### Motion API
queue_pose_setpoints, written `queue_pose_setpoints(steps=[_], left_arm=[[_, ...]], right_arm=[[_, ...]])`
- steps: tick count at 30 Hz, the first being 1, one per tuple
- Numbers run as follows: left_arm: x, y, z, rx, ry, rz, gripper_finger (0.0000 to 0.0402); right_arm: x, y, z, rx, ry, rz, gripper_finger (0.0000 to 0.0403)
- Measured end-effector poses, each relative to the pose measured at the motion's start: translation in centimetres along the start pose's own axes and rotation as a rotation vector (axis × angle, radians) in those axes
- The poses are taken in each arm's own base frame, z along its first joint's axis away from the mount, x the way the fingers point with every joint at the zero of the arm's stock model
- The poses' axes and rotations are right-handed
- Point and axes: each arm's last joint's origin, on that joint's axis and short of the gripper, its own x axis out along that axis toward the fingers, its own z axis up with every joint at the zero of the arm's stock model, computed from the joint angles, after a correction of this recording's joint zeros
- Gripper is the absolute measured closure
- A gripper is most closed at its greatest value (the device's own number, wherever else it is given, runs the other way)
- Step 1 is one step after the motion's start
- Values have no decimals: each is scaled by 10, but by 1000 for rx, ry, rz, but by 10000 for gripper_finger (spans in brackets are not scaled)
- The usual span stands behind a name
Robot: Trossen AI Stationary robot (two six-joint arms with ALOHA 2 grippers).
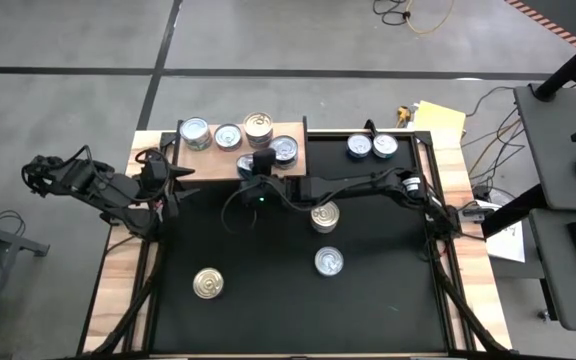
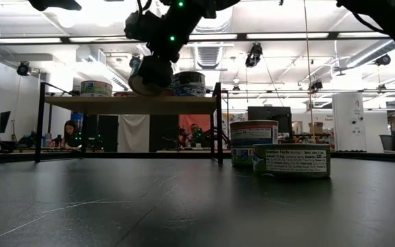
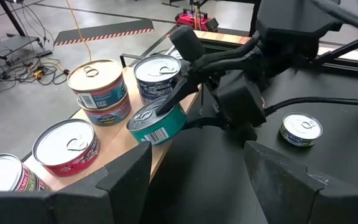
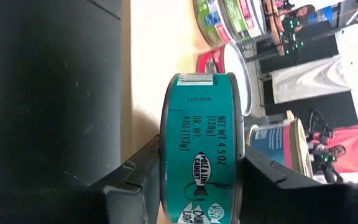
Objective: Stack canned seafood by type on shelf
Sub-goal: Put the green/blue tuna can on the shelf
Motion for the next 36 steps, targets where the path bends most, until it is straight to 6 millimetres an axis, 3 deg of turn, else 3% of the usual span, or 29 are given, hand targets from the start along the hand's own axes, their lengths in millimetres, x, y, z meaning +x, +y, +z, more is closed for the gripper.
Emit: queue_pose_setpoints(steps=[4,13,25,36], left_arm=[[0,0,0,1,1,0,161],[1,-1,0,2,2,0,161],[1,-1,-1,3,3,1,161],[15,-10,-11,12,23,10,161]], right_arm=[[2,-1,-4,11,32,-1,240],[1,1,-3,46,13,36,231],[2,3,-8,119,43,74,152],[5,-3,-9,168,42,65,102]])
